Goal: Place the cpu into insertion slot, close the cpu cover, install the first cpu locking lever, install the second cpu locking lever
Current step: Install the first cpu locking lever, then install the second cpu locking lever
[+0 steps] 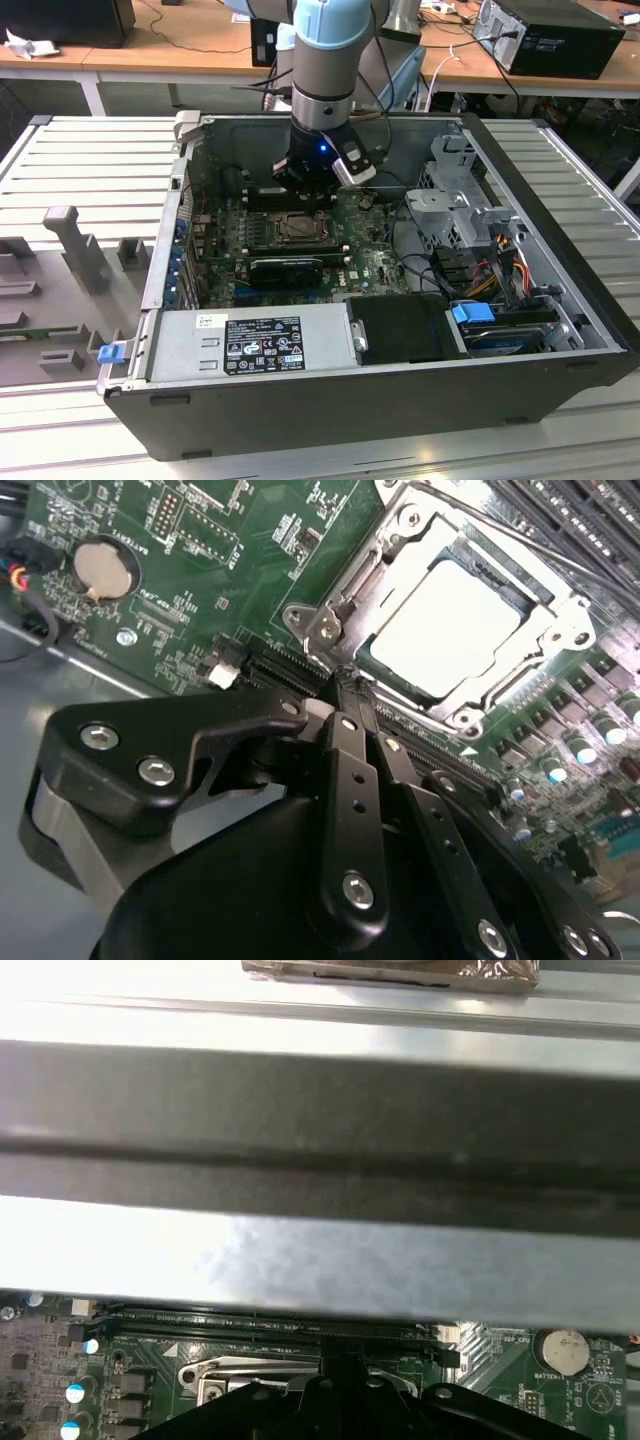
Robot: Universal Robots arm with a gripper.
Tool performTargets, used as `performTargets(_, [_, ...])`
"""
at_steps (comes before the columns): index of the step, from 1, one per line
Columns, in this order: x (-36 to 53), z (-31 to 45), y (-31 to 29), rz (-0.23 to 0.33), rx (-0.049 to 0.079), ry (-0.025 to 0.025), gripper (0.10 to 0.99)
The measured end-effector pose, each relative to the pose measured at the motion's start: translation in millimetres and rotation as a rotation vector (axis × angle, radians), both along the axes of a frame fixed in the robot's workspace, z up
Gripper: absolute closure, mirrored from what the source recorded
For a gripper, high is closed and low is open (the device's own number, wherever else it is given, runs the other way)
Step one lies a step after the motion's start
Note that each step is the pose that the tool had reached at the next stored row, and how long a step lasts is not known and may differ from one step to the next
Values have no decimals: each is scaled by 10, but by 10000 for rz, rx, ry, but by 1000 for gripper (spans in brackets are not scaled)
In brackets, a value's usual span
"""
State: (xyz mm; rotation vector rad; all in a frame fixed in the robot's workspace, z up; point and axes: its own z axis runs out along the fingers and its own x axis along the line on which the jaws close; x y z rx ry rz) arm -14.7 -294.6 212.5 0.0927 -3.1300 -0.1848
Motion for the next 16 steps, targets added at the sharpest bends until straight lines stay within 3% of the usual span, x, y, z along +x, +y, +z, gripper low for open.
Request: performTargets(16, [0, 17, -130, 1, 0, 0, 980])
